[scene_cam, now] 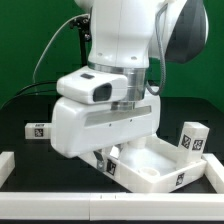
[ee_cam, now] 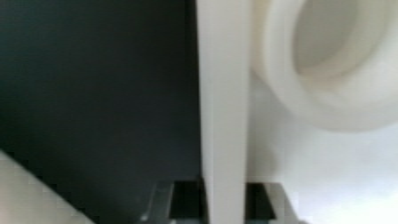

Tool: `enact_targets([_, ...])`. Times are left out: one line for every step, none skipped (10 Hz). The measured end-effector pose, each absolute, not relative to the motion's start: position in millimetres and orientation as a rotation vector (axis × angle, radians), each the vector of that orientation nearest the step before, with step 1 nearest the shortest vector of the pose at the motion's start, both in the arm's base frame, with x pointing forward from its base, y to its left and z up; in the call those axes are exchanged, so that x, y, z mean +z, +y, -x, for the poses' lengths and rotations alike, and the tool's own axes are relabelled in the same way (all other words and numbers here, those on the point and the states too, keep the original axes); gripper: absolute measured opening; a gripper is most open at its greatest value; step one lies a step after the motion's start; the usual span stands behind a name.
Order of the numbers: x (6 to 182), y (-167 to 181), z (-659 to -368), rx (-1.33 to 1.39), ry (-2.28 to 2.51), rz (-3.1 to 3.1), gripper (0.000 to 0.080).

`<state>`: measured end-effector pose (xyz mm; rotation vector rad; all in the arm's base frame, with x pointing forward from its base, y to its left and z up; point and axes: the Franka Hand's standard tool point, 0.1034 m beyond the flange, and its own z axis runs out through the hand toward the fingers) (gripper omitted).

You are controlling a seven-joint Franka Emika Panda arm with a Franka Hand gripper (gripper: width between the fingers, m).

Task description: Assemble square table

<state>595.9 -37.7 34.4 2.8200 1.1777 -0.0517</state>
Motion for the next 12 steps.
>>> enact_targets([34.0,-42,-595,-0.069,1.261,-2.773,0.0058])
enact_targets([34.1,-44,-595,-0.084,1.355,-2.720,0.0057])
enact_targets([36.5,-44,-597,-0.096,1.480,-2.642,0.0057])
enact_targets([46.6,-33,-608,-0.086,1.680,-2.510,0.0057])
enact_targets([53.8,-24,-617,-0.083,1.831,-2.416,0.0057])
enact_targets([58.7,-15,-624,-0.085,2.012,-2.272,0.0057])
enact_targets([60.6,-14,-626,-0.066,2.105,-2.163,0.0057])
enact_targets([58.3,-19,-624,-0.083,2.122,-2.144,0.0057])
enact_targets([58.0,-21,-624,-0.096,2.124,-2.133,0.0057])
enact_targets([58.3,-20,-625,-0.094,2.119,-2.135,0.0058])
enact_targets([61.2,-14,-630,-0.068,2.158,-2.086,0.0057])
enact_targets([58.4,1,-633,-0.043,2.159,-2.087,0.0057])
